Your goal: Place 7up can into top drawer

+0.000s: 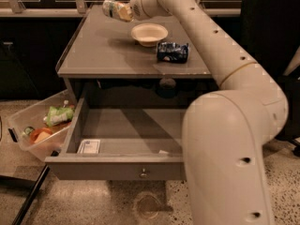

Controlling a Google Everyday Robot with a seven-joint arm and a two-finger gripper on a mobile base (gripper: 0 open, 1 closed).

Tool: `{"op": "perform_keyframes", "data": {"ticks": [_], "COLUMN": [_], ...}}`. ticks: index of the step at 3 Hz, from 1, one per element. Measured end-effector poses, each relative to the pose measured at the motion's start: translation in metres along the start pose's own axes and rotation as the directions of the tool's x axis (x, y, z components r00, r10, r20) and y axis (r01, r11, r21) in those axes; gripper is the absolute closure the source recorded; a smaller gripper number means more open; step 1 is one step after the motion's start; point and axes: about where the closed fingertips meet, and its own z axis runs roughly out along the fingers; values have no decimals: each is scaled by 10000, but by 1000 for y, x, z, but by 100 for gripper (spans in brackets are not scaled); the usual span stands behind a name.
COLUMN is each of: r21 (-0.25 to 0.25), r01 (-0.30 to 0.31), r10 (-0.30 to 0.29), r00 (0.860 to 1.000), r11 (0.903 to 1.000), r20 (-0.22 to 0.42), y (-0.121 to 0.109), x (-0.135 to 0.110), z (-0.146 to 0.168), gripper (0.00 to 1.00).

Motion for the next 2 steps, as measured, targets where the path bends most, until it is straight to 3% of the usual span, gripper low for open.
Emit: {"op": "perform_keyframes", "data": {"ticks": [1,2], "r21": [114,79], "r01": [62,105], "r10": [-68,-109], "r00": [9987,9983], "r11": [9999,9999], "r20": [509,571], "y": [8,28], "x": [-5,9], "z": [-51,-94], "gripper": [100,100]}}
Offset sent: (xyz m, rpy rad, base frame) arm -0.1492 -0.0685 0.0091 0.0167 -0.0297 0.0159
